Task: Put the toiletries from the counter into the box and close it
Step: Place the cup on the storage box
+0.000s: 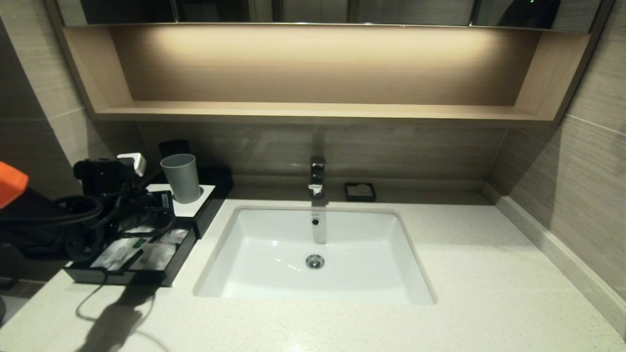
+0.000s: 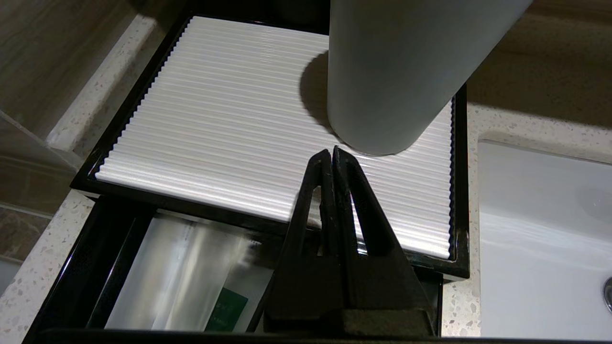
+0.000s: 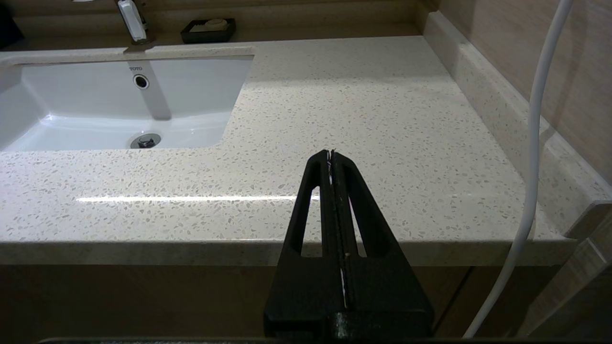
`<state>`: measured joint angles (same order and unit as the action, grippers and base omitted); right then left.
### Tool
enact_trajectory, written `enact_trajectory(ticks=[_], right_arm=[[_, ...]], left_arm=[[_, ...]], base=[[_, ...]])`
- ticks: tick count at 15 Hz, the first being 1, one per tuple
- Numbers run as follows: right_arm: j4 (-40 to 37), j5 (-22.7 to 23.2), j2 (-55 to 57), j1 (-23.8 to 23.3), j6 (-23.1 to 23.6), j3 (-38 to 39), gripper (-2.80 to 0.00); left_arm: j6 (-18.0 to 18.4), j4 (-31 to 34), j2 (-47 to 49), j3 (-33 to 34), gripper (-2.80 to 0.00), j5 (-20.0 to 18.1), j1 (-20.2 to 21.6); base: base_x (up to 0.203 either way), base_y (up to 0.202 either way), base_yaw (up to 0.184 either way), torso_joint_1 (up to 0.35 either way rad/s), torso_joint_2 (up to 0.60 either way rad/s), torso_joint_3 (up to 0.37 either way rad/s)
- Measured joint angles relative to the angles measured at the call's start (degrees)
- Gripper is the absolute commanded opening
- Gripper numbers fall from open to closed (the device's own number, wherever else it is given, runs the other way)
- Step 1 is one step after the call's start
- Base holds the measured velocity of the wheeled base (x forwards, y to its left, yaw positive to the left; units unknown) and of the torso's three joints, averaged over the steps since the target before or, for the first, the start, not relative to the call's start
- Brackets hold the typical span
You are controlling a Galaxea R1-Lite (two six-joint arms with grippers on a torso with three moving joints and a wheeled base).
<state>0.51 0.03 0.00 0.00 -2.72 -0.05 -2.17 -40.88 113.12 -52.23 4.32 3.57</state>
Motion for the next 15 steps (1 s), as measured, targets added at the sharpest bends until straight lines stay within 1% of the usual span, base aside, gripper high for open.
enact_trajectory(ticks=[4, 9, 15], right_arm=[[0.00, -0.01, 0.00, 0.00, 0.00, 0.00, -2.80], [0.00, -0.01, 0.00, 0.00, 0.02, 0.00, -2.80], [0.00, 0.02, 0.00, 0.00, 0.00, 0.00, -2.80]], left_arm=[[-0.11, -0.14, 1.28, -1.02, -2.80, -0.11, -0.46], [-0.15, -2.85, 3.21, -1.07, -2.80, -0.17, -0.71], [-0.06, -3.15, 4.28, -2.14, -2.80, -0.21, -0.82]], base=[[0.000, 0.000, 0.000, 0.000, 0.00, 0.000], [0.000, 0.000, 0.000, 0.000, 0.00, 0.000], [0.000, 0.000, 0.000, 0.000, 0.00, 0.000]])
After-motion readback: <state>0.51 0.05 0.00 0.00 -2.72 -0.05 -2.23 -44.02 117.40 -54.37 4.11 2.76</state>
